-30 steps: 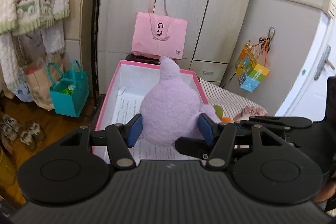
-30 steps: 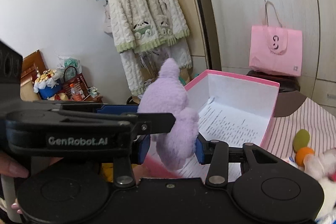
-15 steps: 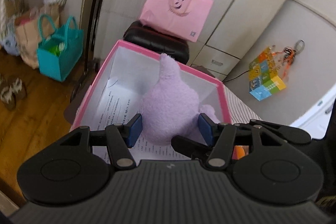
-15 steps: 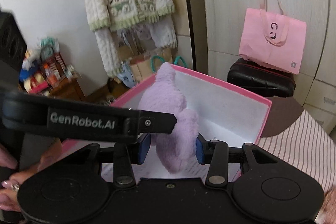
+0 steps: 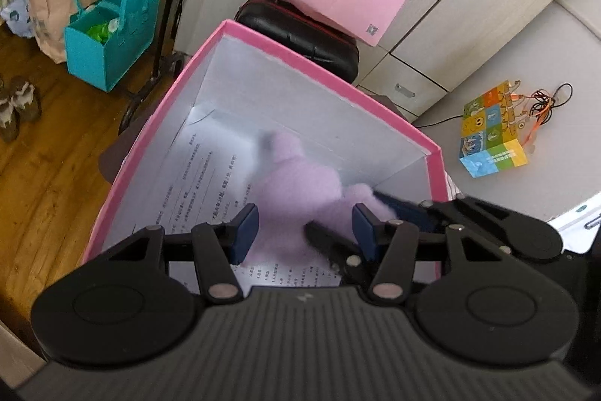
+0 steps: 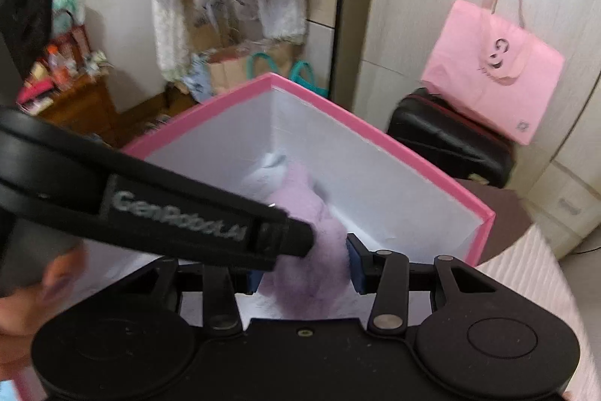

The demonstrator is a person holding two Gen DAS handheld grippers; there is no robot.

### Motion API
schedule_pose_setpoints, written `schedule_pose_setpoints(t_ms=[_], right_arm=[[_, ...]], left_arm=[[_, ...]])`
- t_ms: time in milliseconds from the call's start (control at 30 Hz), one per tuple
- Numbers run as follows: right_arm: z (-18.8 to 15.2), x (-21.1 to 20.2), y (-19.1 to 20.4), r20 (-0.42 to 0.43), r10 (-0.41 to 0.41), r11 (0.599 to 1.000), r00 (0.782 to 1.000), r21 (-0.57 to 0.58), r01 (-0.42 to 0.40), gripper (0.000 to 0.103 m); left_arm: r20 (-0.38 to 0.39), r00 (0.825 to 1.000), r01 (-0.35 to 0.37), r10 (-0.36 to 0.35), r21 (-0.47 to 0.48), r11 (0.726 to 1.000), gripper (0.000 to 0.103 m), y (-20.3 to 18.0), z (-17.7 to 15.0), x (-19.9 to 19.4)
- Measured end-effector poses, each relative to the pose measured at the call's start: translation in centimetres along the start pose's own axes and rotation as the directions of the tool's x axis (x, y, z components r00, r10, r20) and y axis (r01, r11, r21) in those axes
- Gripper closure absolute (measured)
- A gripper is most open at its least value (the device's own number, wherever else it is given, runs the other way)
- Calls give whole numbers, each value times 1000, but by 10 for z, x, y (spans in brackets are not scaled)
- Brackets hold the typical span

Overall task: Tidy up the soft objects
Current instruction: 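Lower the bunny into the box and open the left gripper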

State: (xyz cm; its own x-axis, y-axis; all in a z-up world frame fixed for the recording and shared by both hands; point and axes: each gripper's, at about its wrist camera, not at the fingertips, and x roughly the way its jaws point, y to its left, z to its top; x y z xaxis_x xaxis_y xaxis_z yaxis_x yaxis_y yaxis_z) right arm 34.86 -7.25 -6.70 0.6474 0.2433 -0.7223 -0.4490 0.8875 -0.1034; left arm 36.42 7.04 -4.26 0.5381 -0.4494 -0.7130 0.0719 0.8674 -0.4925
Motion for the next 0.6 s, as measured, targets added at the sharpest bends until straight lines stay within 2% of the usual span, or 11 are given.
schedule_pose_setpoints(t_ms=[67, 100, 267, 400, 600], right_arm=[[-3, 1, 4, 1, -76, 996, 997, -43, 76, 49], [-4, 0, 4, 10, -88, 995, 996, -46, 88, 47], [-12, -23, 1, 54, -83, 996, 995, -2, 84, 43], [-18, -55, 6, 93, -90, 996, 992, 15, 89, 42], [-35, -105, 18, 142, -91, 996, 986, 20, 89, 38]], left_arm=[[37, 999, -38, 38, 9, 999, 49, -1, -2, -4], [62, 996, -59, 57, 23, 998, 49, -3, -3, -8], [135, 990, -59, 44, 115, 992, 46, -14, -15, -37], [216, 975, -95, 49, 209, 973, 43, -29, -30, -71], [253, 967, -87, 3, 324, 942, 37, -55, -53, -114]])
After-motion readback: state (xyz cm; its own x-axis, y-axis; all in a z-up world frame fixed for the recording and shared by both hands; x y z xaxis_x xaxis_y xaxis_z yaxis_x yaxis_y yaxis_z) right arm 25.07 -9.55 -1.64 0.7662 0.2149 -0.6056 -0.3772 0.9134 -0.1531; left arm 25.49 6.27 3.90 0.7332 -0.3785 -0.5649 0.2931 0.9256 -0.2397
